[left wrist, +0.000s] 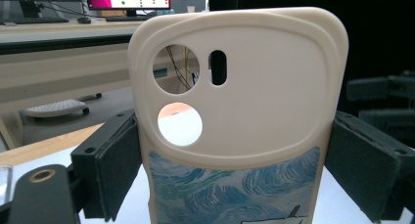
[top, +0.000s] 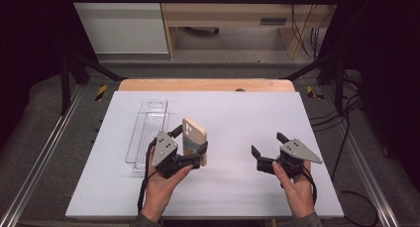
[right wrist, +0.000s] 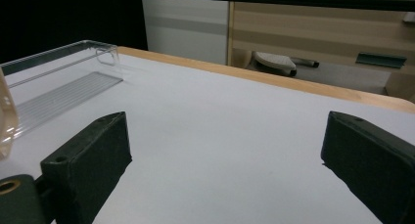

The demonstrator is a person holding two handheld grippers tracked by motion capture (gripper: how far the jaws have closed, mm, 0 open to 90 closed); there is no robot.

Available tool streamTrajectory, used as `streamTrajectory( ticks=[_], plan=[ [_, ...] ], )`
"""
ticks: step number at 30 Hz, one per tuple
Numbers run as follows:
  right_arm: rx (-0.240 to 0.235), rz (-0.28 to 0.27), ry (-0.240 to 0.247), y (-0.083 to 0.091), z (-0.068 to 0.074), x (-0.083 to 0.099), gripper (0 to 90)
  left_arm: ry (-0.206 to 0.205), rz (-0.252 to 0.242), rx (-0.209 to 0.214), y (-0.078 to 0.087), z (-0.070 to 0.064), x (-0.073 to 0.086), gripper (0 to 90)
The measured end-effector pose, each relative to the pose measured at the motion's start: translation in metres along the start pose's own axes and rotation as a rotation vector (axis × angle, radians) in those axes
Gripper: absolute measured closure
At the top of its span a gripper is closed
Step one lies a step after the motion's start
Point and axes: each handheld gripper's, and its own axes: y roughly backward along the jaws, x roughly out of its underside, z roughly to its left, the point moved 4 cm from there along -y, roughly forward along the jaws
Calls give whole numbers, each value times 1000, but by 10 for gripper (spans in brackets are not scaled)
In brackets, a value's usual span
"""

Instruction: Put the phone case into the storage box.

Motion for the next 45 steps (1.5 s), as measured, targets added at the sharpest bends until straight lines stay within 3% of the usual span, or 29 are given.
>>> streamTrajectory(
  ticks=[3,6,10,13,24,33,45],
  plan=[
    [13,-21,-39,2,-5,7,50,-3,1,-15,-1,4,-9,114],
    [28,-35,-46,3,-10,14,53,-12,11,-25,-3,7,-16,114],
    [27,-52,-64,5,-14,22,53,-35,15,-32,-8,10,-25,114],
    [17,-59,-84,4,-16,28,53,-27,2,-35,-10,14,-34,114],
    [15,-33,-58,1,-17,43,56,-42,-13,-86,-12,34,-49,114],
    [5,-30,-46,0,-14,45,55,8,-23,-128,-6,52,-52,114],
    [29,-65,-52,6,-22,41,54,20,-48,-169,-3,69,-65,114]
  ],
)
